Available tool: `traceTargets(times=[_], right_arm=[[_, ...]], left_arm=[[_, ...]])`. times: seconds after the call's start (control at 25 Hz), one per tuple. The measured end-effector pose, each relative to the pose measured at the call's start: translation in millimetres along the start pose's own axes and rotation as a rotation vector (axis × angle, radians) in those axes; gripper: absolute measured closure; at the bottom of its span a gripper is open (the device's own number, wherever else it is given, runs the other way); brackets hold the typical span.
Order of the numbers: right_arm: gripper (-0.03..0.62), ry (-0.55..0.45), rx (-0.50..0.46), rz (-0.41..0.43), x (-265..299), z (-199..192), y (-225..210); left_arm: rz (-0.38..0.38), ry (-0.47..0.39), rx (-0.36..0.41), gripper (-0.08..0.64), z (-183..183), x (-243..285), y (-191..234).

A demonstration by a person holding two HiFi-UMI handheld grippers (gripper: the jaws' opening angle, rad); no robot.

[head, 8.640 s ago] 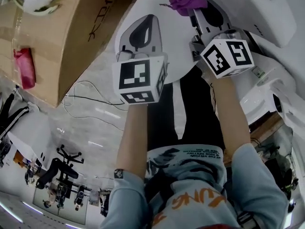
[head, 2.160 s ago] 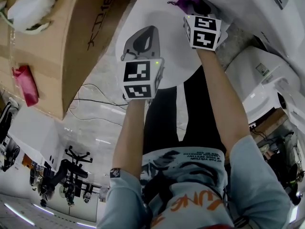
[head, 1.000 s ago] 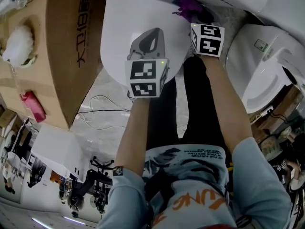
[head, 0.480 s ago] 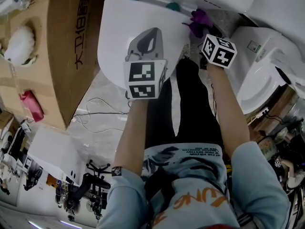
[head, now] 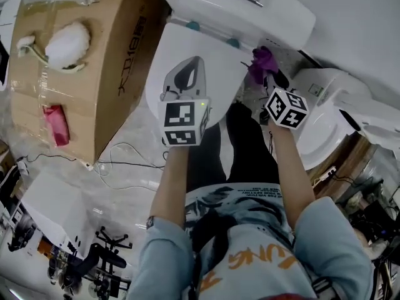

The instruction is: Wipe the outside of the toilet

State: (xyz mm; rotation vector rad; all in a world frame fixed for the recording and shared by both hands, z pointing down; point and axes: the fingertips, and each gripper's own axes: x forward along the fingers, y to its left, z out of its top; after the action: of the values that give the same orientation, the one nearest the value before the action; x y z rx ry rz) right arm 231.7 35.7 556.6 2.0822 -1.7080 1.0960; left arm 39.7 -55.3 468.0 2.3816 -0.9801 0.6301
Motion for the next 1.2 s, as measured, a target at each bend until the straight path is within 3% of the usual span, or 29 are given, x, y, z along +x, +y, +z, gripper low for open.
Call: traceTargets(times=[0.16,0.32,0.52,0.68,0.8,0.96,1.08,1.2], right_arm=[[0.525,-0.042,-0.038,0.061,-25.6,38.4,49.9],[0.525,-0.093,-0.058,0.115,-54.2,77.8,94.5],[0.525,-0.198,-0.108,0.220,-89.9,134.8,153.7],[0.525,-0.304,-0.118,0.297,-116.0,195.1,205.0],[0.525,-0.378,-0.129,0.346,-146.3,236.7,239.0],[0.525,-0.464,-0.171,0.439,-180.2,284.7,279.5],[0.525,-0.518,-0.197,0.471,-204.6,305.4,301.6],[0.525,-0.571,-0.278,0.482,-224.9,319.6,315.4]], left_arm=[[0.060,-0.061,0.001,0.535,41.5,-44.1,13.4],[0.127,-0.136,-0.070,0.535,84.3,-89.2,26.0],[0.172,-0.264,-0.067,0.535,144.3,-135.2,28.1],[0.284,-0.348,-0.112,0.535,183.8,-183.9,47.3],[0.299,-0.395,-0.150,0.535,203.8,-222.3,43.3],[0.312,-0.471,-0.126,0.535,237.4,-260.6,36.4],[0.327,-0.535,-0.139,0.535,259.4,-287.1,39.3],[0.352,-0.574,-0.102,0.535,276.0,-303.4,41.8]])
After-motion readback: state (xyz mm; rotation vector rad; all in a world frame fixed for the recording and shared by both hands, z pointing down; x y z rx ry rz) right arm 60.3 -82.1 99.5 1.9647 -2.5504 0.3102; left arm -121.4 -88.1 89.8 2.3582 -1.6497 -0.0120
